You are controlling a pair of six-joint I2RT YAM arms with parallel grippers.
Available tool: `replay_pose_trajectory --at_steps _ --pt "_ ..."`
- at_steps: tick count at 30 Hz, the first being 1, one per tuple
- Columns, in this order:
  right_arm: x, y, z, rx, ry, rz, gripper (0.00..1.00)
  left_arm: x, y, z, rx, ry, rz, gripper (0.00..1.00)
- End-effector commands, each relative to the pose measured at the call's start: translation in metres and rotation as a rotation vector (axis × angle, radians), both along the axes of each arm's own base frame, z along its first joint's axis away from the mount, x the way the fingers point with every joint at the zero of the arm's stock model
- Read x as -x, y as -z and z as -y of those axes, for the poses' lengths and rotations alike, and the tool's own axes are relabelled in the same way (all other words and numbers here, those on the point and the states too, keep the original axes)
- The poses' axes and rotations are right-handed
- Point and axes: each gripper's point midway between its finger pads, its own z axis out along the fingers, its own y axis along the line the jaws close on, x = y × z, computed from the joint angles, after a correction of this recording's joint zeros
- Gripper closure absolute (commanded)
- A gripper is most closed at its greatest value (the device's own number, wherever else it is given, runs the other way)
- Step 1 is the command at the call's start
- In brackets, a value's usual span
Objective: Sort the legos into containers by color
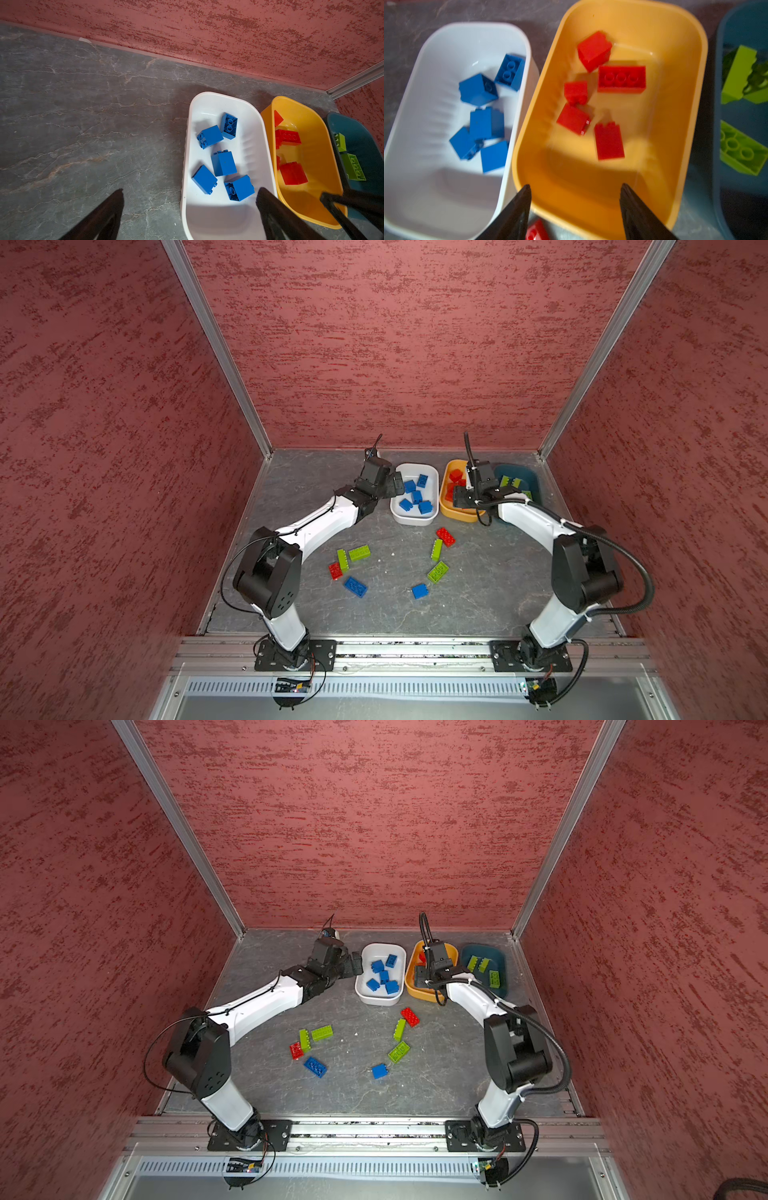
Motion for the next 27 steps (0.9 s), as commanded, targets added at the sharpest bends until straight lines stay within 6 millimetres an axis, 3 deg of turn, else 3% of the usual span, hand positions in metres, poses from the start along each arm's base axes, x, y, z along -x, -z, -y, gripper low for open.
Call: replay_pose_trajectory --at_steps 1,5,10,22,27 --pt "0.049 0.003 -0.016 -0.046 -0.115 -0.059 0.33 -0.002 -0.013 -0.007 0.022 -0.039 0.032 0.01" --pt "0.087 0.022 -0.012 -0.077 -0.116 -0.111 0.34 -0.004 -0.013 -0.004 0.051 -0.044 0.036 0.0" --pt "0.111 0.044 -0.028 -0.144 -0.185 -0.205 0.34 -0.005 -0.015 -0.001 0.07 -0.036 0.04 0.01" --pt "0.098 0.079 -0.017 0.077 -0.195 -0.276 0.35 -0.001 -0.012 -0.013 0.05 -0.065 0.024 0.01" --pt "0.084 0.084 -0.029 0.085 -0.224 -0.266 0.37 -0.002 -0.013 -0.012 0.061 -0.063 0.023 0.01"
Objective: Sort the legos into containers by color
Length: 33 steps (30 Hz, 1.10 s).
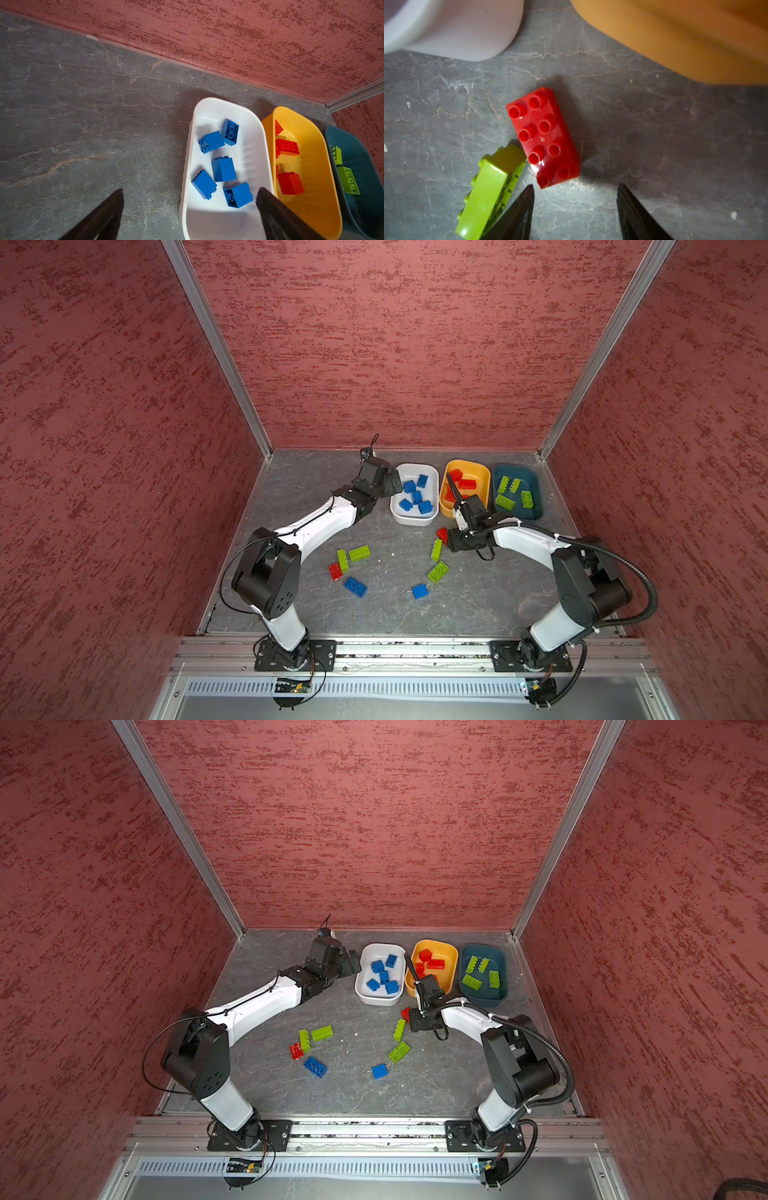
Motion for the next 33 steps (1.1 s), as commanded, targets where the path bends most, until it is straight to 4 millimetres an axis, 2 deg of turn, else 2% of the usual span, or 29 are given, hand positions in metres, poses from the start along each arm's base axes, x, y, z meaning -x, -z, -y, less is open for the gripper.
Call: replay_pose_trajectory --at_steps 1,7,11,12,14,16,19,21,22,24,27,29,33 --pt "-0.016 -0.002 -0.007 0.031 -0.038 0.04 0.37 0.001 -0.01 -0.005 0.014 -0.017 0.018 0.01" --pt "-0.028 0.009 -0.025 0.057 -0.072 0.043 0.43 0.002 -0.01 -0.007 0.014 -0.025 0.021 0.01" --pt "-0.033 0.007 -0.028 0.053 -0.056 0.055 0.66 0.001 -0.009 -0.003 0.027 0.002 0.01 0.0" --pt "-0.031 0.004 -0.027 0.054 -0.057 0.056 0.7 0.001 -0.008 -0.003 0.025 0.006 0.006 0.01" --pt "-0.027 -0.009 -0.023 0.052 -0.057 0.085 0.72 0.001 -0.007 0.001 0.026 0.025 0.004 0.01" --pt "-0.023 -0.032 -0.023 0.018 -0.068 0.128 0.73 0.001 -0.007 0.007 0.034 0.062 0.008 0.01" --pt "-0.03 -0.083 -0.032 -0.111 -0.085 0.216 0.74 0.002 -0.009 0.021 0.053 0.137 0.02 0.01" --pt "-0.043 -0.111 -0.029 -0.167 -0.079 0.276 0.73 0.003 -0.011 0.031 0.068 0.175 0.035 0.01" --pt "-0.051 -0.12 -0.024 -0.178 -0.065 0.3 0.73 0.004 -0.012 0.034 0.072 0.184 0.039 0.01" --pt "-0.072 -0.124 -0.005 -0.162 -0.006 0.331 0.73 0.004 -0.014 0.041 0.077 0.208 0.049 0.01" --pt "-0.104 -0.11 0.034 -0.042 0.105 0.323 0.72 0.005 -0.016 0.047 0.066 0.233 0.064 0.0" --pt "-0.118 -0.099 0.055 0.063 0.138 0.301 0.72 0.007 -0.016 0.047 0.044 0.231 0.067 0.01" --pt "-0.14 -0.085 0.088 0.295 0.165 0.292 0.71 0.009 -0.015 0.041 0.008 0.215 0.064 0.01"
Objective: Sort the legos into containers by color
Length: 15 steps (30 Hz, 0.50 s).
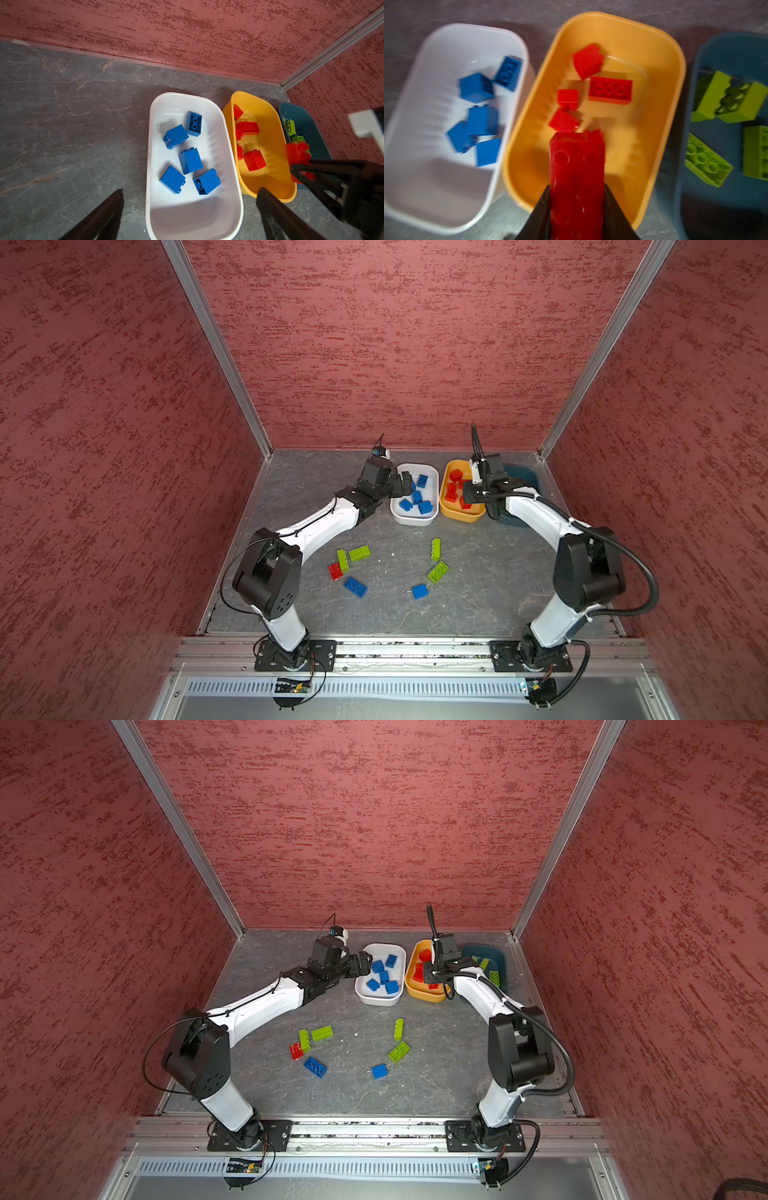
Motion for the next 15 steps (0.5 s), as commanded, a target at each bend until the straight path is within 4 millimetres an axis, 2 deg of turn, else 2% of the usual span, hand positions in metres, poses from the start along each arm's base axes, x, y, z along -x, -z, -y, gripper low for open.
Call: replay_pose_trajectory --at_steps 1,4,8,12,15 --pt "-0.011 0.004 0.034 0.25 0.056 -0.02 0.71 0.001 0.0 -0.005 -0.039 -0.006 0.016 0.01" --pt "-0.026 0.001 0.043 0.315 0.09 -0.013 0.7 0.002 0.001 -0.003 -0.034 -0.004 0.006 0.01" --pt "-0.036 0.003 0.036 0.303 0.069 -0.022 0.64 0.002 0.0 0.002 -0.023 -0.002 0.013 0.0" --pt "-0.03 -0.005 0.024 0.238 0.045 -0.033 0.47 0.001 -0.003 0.005 -0.032 0.005 0.018 0.01" --pt "-0.016 -0.016 0.013 0.152 0.038 -0.041 0.37 0.0 -0.001 0.006 -0.038 0.005 0.015 0.01"
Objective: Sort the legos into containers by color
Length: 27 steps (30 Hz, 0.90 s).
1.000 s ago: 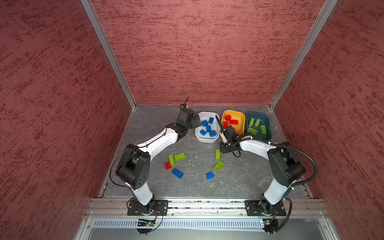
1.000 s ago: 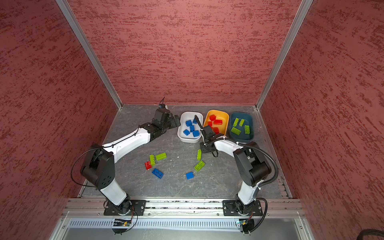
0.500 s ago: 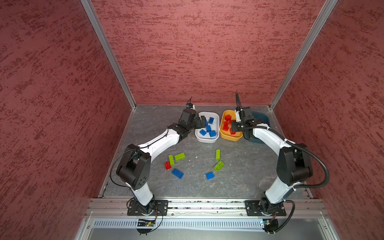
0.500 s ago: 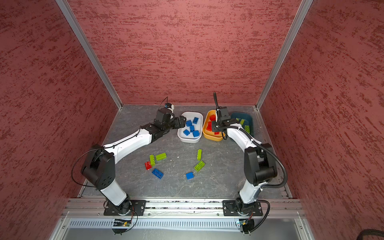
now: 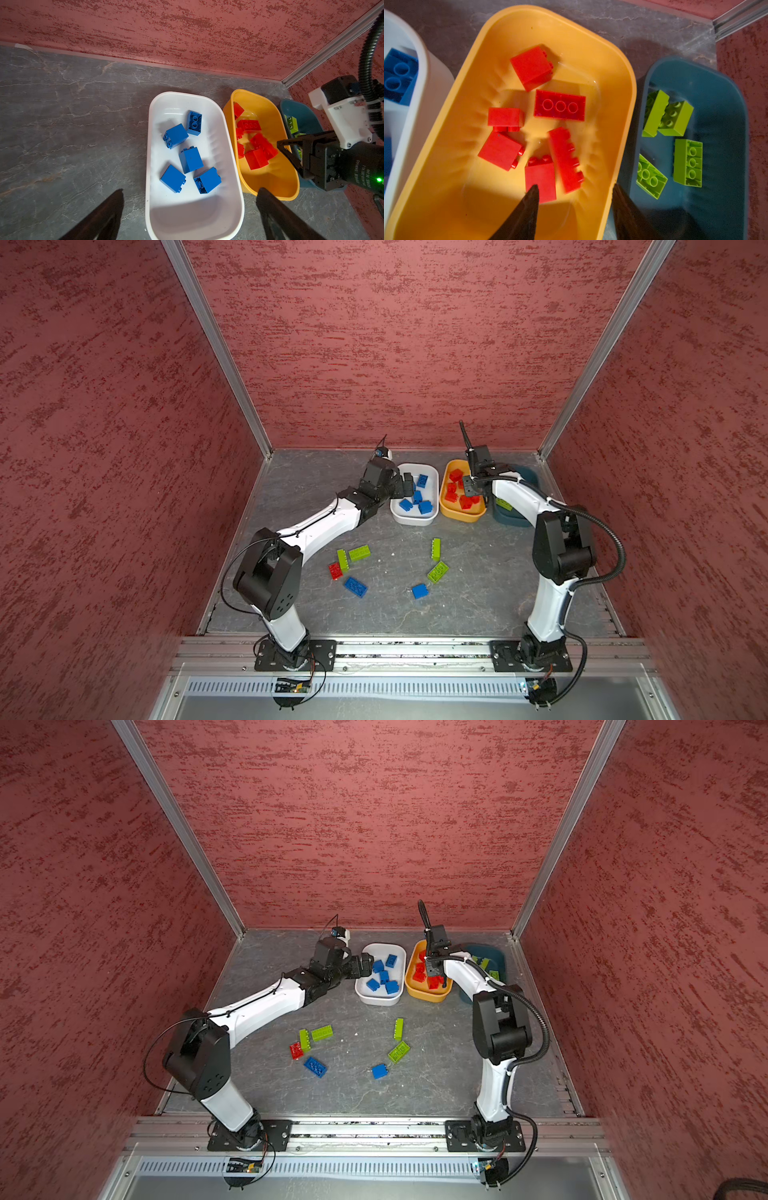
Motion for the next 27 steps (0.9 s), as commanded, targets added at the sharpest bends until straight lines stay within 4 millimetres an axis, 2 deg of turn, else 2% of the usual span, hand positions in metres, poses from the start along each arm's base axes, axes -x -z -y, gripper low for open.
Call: replay_pose_trajectory --at_steps 1,5,8,13,16,21,24,27 --pt "0.019 -0.027 -0.011 -0.09 0.004 0.009 0.35 -0.004 -0.003 0.002 -0.02 0.0 0.013 0.01" --pt "0.051 -0.04 -0.023 -0.248 0.056 0.01 0.32 -0.001 -0.002 0.004 -0.018 0.005 0.021 0.01" --pt "0.08 -0.043 -0.042 -0.419 0.065 0.01 0.3 0.001 -0.003 0.004 -0.011 0.005 0.029 0.01" --pt "0.13 -0.026 -0.069 -0.63 0.116 -0.021 0.29 0.002 -0.004 0.001 -0.004 -0.011 0.04 0.01" --pt "0.152 -0.013 -0.089 -0.73 0.136 -0.041 0.29 0.002 -0.003 0.0 0.001 -0.012 0.042 0.01" --pt "0.177 0.015 -0.125 -0.799 0.097 -0.136 0.29 0.002 0.0 0.002 0.01 -0.012 0.027 0.01" --pt "0.18 0.022 -0.144 -0.751 0.023 -0.158 0.29 0.003 0.003 0.002 0.009 -0.008 0.014 0.01" --pt "0.178 0.037 -0.15 -0.682 0.029 -0.185 0.29 0.003 0.006 -0.002 0.002 -0.028 0.003 0.01"
